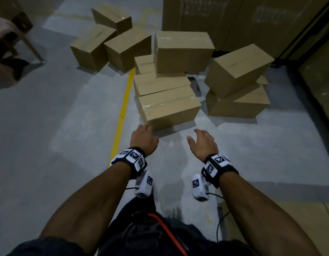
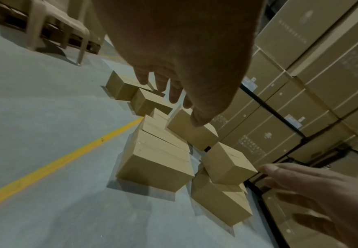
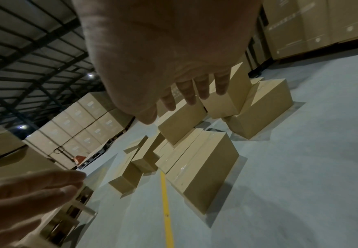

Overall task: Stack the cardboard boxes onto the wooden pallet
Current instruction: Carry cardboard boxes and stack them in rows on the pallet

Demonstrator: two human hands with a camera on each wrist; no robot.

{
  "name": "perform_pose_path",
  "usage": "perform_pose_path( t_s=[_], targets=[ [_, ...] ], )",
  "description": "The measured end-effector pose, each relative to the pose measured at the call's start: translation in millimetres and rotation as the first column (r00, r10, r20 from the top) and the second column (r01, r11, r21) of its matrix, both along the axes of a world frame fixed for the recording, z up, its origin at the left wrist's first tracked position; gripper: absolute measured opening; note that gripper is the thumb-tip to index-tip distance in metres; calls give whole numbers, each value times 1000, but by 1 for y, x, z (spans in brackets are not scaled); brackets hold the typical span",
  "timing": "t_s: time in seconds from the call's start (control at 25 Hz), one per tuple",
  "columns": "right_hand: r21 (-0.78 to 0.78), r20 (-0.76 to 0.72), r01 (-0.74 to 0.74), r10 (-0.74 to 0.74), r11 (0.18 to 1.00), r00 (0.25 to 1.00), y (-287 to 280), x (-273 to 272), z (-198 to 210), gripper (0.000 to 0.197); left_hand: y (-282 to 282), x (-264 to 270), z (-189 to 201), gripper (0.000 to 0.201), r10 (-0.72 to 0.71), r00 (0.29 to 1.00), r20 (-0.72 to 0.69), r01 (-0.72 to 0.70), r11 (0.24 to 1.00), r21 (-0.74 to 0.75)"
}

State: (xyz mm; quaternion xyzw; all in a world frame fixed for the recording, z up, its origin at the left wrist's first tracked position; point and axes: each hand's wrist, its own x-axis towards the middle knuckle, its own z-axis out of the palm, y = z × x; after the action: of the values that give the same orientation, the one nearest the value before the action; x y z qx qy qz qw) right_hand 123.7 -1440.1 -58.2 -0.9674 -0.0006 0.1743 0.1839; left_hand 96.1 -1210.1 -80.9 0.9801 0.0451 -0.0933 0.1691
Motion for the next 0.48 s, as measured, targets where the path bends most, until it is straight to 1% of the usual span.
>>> perform_pose_path(
  t_s=[0.08,0.16,0.24,0.36,0.48],
  targets=[
    [0,3,56,-56,998,998,16,44,7,56,15,59,8,48,-60,998,37,59,998,13],
    [14,-8,116,-116,993,993,24,81,12,56,23,110,16,49,-94,995,39,95,995,-12],
    [28,-24,162,-161,986,987,32,121,11,56,31,162,18,51,-153,988,27,153,988,0],
    [28,-33,207,-207,978,978,39,175,-3,57,39,228,4,53,-203,979,-18,203,979,12],
    [63,-58,271,-267,961,962,44,240,-26,55,41,305,-11,53,-246,968,-53,247,969,17]
  ],
)
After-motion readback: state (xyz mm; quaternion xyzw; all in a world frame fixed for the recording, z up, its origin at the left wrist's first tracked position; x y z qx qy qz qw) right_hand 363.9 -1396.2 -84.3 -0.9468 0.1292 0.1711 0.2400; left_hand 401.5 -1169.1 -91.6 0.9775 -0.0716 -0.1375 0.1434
